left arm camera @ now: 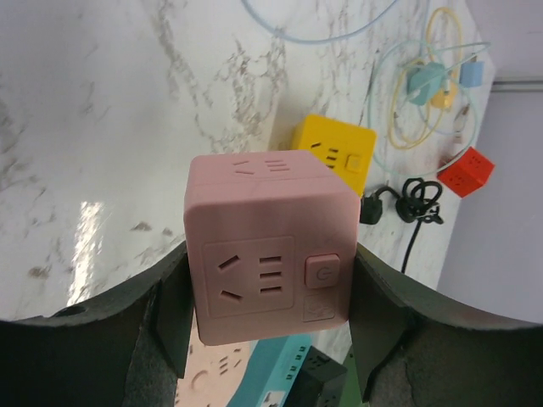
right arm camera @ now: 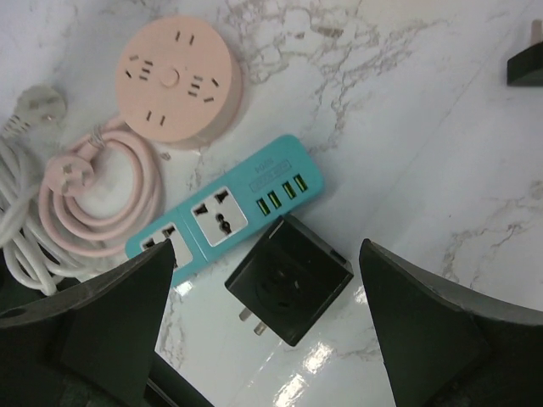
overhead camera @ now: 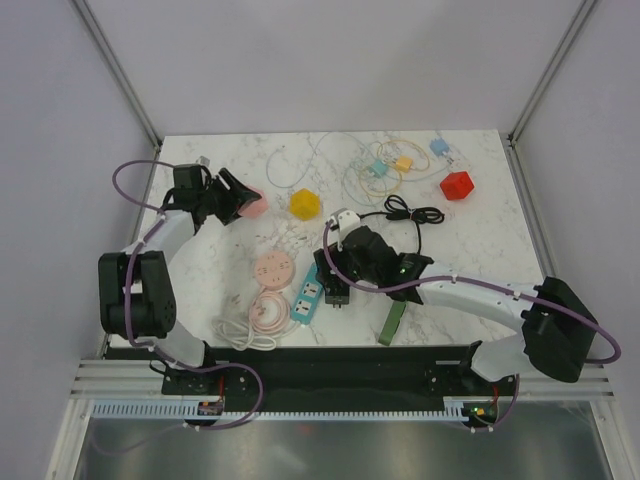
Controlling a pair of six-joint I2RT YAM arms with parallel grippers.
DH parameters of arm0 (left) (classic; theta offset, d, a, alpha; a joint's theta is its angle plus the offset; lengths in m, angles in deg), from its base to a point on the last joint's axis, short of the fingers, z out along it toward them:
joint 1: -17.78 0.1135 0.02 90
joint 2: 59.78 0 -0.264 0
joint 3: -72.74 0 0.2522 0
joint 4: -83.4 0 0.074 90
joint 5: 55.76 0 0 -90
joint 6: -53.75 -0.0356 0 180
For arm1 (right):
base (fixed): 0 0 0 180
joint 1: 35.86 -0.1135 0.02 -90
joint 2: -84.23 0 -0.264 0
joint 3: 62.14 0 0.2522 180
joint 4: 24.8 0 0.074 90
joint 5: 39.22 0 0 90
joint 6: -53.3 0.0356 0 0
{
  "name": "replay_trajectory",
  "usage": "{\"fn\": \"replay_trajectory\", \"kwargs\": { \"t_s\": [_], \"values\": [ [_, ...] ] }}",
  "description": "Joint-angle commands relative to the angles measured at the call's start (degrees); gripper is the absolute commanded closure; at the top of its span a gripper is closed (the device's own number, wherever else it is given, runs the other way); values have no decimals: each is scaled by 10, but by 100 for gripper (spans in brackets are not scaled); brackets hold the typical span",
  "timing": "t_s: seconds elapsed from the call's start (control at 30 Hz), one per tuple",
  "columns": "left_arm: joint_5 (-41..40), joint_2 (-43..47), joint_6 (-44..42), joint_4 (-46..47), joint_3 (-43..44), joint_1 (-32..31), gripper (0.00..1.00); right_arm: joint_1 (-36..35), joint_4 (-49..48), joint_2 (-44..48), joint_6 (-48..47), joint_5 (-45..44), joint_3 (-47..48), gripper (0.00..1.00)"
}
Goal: Pull the plug off the socket
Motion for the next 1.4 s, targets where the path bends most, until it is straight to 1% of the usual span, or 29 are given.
{"fn": "replay_trajectory", "kwargs": {
  "t_s": [0.0,0.03,0.1,0.23,0.27,0.3,0.33,0.4,0.43,0.5,0.63,0.8,0.83,0.93,1.0,1.13,1.17,1.2,1.3,1.33,1.37],
  "values": [
    [71,-66,64,68,65,-5,98,0,-83,25,-12,27,-51,2],
    [74,-78,62,68,73,-12,98,2,-118,28,-11,29,-71,2],
    [75,-103,44,65,90,-13,98,6,-142,36,-9,29,-85,2],
    [98,-144,3,49,117,-14,98,16,-158,56,-9,10,-120,2],
    [114,-160,-10,38,135,-13,98,21,-159,69,-7,10,-125,2],
    [111,-169,-41,16,149,-14,98,29,-168,75,-5,10,-131,2],
    [101,-176,-56,-33,179,-13,97,33,-174,81,-1,15,-144,2],
    [86,-188,-94,-59,200,-13,96,44,-188,92,9,28,-154,2],
    [76,-189,-101,-72,211,-31,95,46,-190,92,9,33,-157,2],
    [64,-191,-107,-78,213,-35,92,49,-190,89,11,40,-157,2],
    [67,-216,-113,-76,225,-42,82,52,-191,88,14,43,-159,2],
    [66,-248,-117,-76,233,-41,80,57,-193,95,16,44,-165,2],
    [65,-253,-118,-76,235,-42,76,57,-193,96,15,43,-167,2],
    [62,-256,-122,-79,236,-42,70,61,-194,97,16,45,-169,2],
    [61,-260,-123,-80,236,-42,69,63,-195,97,18,46,-169,2],
    [63,-263,-128,-82,240,-42,54,65,-199,97,19,53,-171,2],
    [63,-263,-129,-82,240,-42,52,65,-198,96,20,53,-172,2],
    [63,-263,-129,-82,239,-42,46,66,-199,96,20,52,-172,2],
    [60,-258,-130,-85,239,-42,42,68,-198,95,20,55,-172,2],
    [59,-256,-130,-85,240,-41,38,69,-198,96,21,54,-172,2],
    [57,-254,-130,-87,240,-42,36,69,-198,96,22,56,-172,2]
  ]
}}
